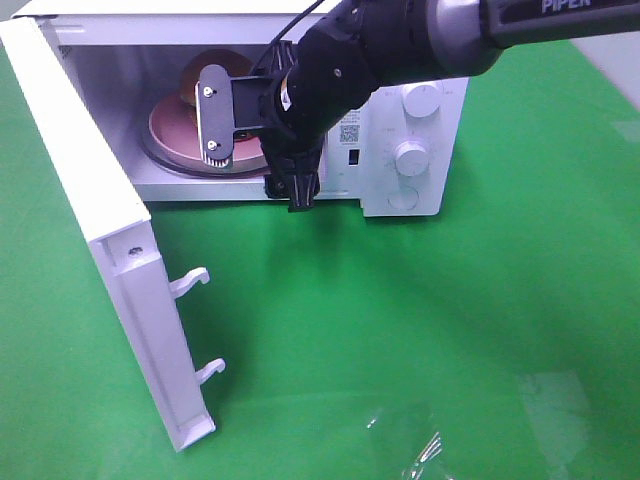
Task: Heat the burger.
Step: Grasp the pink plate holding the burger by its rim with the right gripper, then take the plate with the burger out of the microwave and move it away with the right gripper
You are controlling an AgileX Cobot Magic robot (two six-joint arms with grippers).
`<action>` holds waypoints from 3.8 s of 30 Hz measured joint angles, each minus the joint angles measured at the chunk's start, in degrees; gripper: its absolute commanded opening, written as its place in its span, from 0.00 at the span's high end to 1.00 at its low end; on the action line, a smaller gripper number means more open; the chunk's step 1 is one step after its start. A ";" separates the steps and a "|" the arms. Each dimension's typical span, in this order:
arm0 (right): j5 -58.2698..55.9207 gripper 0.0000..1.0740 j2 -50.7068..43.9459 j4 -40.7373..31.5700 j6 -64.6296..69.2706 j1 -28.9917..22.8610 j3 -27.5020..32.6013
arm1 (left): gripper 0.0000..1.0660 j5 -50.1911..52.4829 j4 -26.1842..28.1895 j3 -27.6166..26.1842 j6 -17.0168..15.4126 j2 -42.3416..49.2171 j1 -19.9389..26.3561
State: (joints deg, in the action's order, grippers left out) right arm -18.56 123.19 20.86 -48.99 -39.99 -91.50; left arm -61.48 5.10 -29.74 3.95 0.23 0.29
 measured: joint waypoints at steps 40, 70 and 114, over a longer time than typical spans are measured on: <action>1.09 0.39 15.13 -10.77 -2.41 0.57 -16.10 | 0.09 0.00 0.00 0.00 0.00 0.00 0.00; -0.29 1.00 15.13 -13.12 -2.46 0.52 -16.27 | 0.09 0.00 0.00 0.00 0.00 0.00 0.00; 2.86 1.00 -1.49 -19.88 -33.46 1.09 6.02 | 0.09 0.00 0.00 0.00 0.00 0.00 0.00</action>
State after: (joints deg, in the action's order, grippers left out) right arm -15.70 121.70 0.97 -82.45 -38.90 -85.49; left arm -61.48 5.10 -29.74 3.95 0.23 0.29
